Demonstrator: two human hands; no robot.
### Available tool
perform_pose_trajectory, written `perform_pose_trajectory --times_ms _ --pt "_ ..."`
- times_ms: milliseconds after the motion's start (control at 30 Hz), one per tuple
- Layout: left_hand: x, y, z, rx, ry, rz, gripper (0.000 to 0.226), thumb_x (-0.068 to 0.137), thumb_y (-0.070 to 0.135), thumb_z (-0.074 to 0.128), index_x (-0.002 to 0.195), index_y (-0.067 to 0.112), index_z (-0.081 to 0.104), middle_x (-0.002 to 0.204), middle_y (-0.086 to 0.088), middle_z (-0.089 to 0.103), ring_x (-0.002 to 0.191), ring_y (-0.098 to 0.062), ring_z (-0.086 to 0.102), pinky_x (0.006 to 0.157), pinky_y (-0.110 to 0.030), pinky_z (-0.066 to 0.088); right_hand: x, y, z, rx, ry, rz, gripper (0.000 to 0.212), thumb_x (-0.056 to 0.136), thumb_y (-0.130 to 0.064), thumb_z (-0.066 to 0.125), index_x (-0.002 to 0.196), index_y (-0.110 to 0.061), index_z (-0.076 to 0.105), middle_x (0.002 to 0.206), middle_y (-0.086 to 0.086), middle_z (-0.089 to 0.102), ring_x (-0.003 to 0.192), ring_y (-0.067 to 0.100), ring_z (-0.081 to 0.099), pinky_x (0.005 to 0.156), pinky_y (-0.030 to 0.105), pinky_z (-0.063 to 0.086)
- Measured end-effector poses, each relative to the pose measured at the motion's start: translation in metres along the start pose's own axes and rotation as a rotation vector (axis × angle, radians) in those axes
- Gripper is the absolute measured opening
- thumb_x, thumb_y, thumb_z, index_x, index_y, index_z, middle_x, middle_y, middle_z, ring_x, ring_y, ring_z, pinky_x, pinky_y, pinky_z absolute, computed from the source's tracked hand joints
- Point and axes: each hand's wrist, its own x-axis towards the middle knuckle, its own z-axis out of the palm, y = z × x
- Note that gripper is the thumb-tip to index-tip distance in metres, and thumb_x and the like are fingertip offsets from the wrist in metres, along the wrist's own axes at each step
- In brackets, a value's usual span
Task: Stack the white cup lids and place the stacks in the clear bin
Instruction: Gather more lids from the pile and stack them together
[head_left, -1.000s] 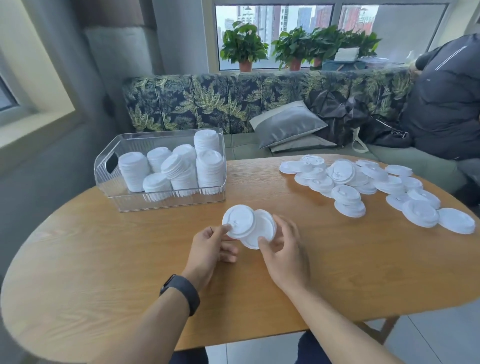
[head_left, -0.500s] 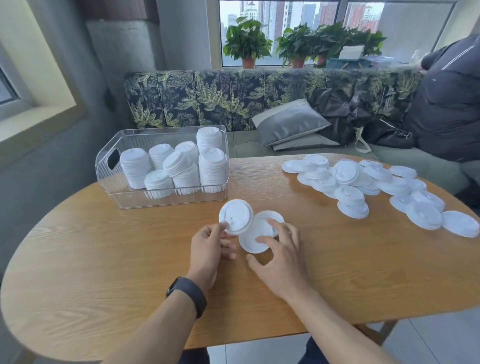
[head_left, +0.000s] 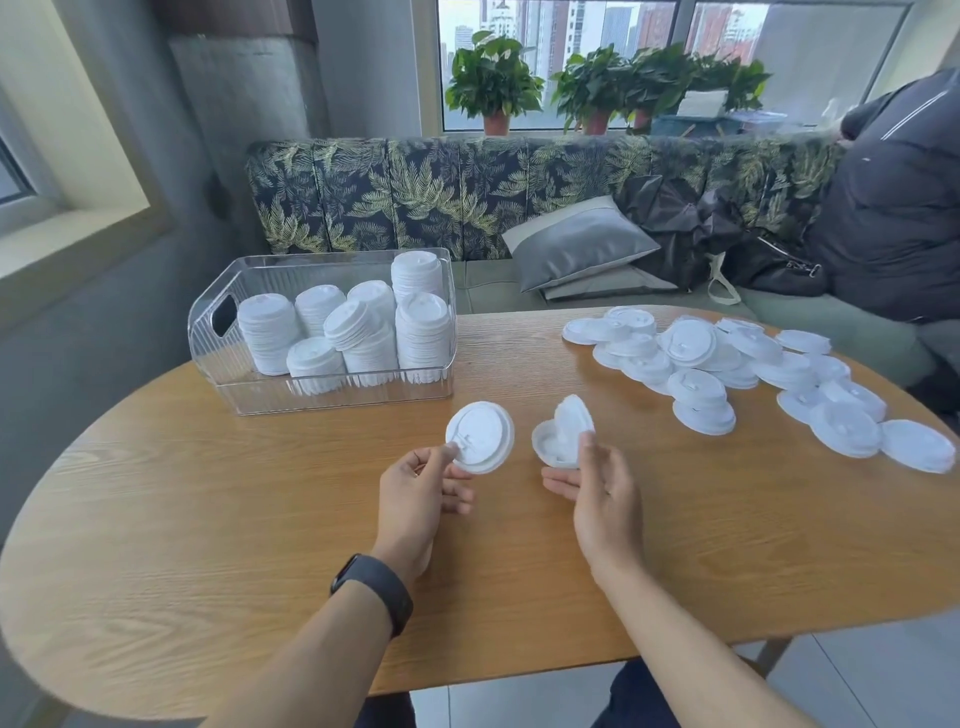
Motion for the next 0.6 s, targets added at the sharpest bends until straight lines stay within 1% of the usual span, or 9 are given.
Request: perform_pose_trajectory --times_ms 33,100,133,167,233,300,367,500,600 --pt "0.000 0.000 0.000 0.003 0.000 0.002 0.022 0.098 0.016 0.068 0.110 -0.002 0.062 0.071 -0.008 0.070 0.052 -0.021 0.062 0.046 -0.029 0.051 0.002 -0.004 -0.002 0.080 -0.010 0.050 0.041 0.104 -0.053 0.045 0.110 -0.018 0.063 0.088 0.010 0.079 0.082 0.023 0.079 0.072 0.022 0.058" --pt "0.000 -0.001 0.001 0.014 -0.002 0.007 0.023 0.098 0.016 0.069 0.110 -0.003 0.063 0.072 -0.008 0.070 0.052 -0.021 0.062 0.047 -0.029 0.051 0.007 -0.009 -0.007 0.220 -0.059 0.145 0.047 0.105 -0.052 0.044 0.118 -0.013 0.064 0.094 0.012 0.079 0.082 0.031 0.078 0.074 0.033 0.062" --pt "0.001 -0.001 0.001 0.022 -0.004 0.009 0.024 0.098 0.016 0.069 0.110 -0.003 0.063 0.073 -0.008 0.071 0.053 -0.021 0.062 0.047 -0.029 0.051 0.010 -0.010 -0.010 0.270 -0.088 0.188 0.048 0.105 -0.052 0.044 0.119 -0.011 0.065 0.096 0.014 0.079 0.080 0.033 0.078 0.071 0.033 0.063" --pt "0.001 -0.002 0.001 0.030 -0.008 0.012 0.024 0.098 0.016 0.069 0.110 -0.003 0.064 0.073 -0.008 0.070 0.054 -0.022 0.062 0.047 -0.030 0.051 0.012 -0.012 -0.012 0.297 -0.112 0.224 0.049 0.106 -0.051 0.044 0.117 -0.009 0.066 0.095 0.015 0.079 0.076 0.031 0.077 0.065 0.031 0.062" --pt "0.001 -0.002 0.001 0.052 -0.022 0.020 0.024 0.097 0.016 0.069 0.111 -0.003 0.065 0.075 -0.009 0.070 0.054 -0.022 0.062 0.048 -0.030 0.051 0.014 -0.013 -0.015 0.283 -0.145 0.265 0.048 0.107 -0.048 0.043 0.112 -0.006 0.067 0.084 0.015 0.078 0.063 0.026 0.074 0.053 0.027 0.058" --pt "0.000 -0.002 0.001 0.072 -0.038 0.021 0.025 0.097 0.016 0.069 0.111 -0.004 0.066 0.076 -0.010 0.069 0.055 -0.022 0.062 0.049 -0.031 0.052 0.015 -0.013 -0.015 0.226 -0.164 0.269 0.048 0.108 -0.044 0.043 0.109 -0.003 0.067 0.071 0.011 0.074 0.053 0.020 0.067 0.046 0.025 0.051" --pt "0.001 -0.002 0.001 0.089 -0.053 0.019 0.025 0.097 0.017 0.070 0.111 -0.004 0.067 0.077 -0.011 0.069 0.056 -0.023 0.063 0.050 -0.031 0.052 0.017 -0.010 -0.015 0.177 -0.172 0.260 0.046 0.108 -0.043 0.046 0.109 -0.002 0.067 0.064 0.008 0.069 0.048 0.017 0.061 0.042 0.024 0.044" --pt "0.000 -0.002 0.000 0.107 -0.096 0.020 0.027 0.098 0.022 0.072 0.113 0.000 0.068 0.081 -0.008 0.074 0.059 -0.023 0.067 0.051 -0.028 0.055 0.020 -0.006 -0.016 0.136 -0.189 0.248 0.037 0.107 -0.038 0.051 0.104 -0.004 0.066 0.067 0.008 0.065 0.047 0.016 0.058 0.041 0.024 0.040" --pt "-0.004 0.000 0.002 0.140 -0.151 0.020 0.024 0.098 0.024 0.071 0.113 0.005 0.069 0.084 -0.006 0.077 0.061 -0.022 0.069 0.053 -0.026 0.057 0.020 -0.005 -0.017 0.123 -0.215 0.258 0.023 0.106 -0.031 0.055 0.101 -0.010 0.062 0.073 0.003 0.059 0.040 0.011 0.045 0.036 0.021 0.028"
